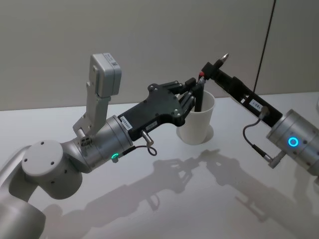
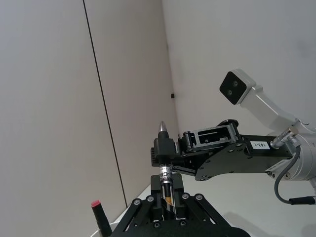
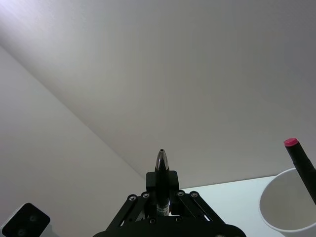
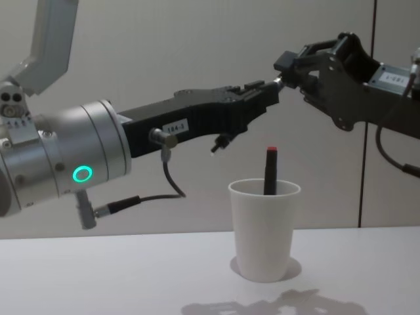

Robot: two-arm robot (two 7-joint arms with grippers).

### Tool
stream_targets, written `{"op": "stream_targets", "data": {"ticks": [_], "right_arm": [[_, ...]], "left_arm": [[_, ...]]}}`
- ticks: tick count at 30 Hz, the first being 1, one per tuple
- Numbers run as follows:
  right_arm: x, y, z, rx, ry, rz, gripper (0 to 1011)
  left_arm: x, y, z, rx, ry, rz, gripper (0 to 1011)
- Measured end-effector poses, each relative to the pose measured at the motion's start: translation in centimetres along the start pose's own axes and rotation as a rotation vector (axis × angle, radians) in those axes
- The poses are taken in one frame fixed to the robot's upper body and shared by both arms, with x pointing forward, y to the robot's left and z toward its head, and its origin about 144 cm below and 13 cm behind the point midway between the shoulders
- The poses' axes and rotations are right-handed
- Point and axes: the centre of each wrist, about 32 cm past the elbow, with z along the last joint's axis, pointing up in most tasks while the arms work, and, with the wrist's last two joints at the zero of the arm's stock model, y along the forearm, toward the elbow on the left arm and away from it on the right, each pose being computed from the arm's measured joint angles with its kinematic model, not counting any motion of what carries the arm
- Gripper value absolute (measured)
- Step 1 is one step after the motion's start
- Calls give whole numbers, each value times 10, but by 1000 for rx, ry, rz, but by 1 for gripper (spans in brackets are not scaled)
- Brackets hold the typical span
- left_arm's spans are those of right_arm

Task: Place the pen into the pen holder.

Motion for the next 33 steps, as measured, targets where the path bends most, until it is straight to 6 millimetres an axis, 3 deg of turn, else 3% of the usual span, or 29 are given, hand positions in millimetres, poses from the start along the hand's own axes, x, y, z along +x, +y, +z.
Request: {"op": "stream_targets", "data": {"ticks": [15, 33], "right_arm": [[0, 0, 0, 0, 0, 0, 118], [0, 0, 0, 0, 0, 0, 118]], "left_arm": [[0, 0, 0, 0, 0, 0, 146], [0, 0, 0, 0, 0, 1, 695]]}}
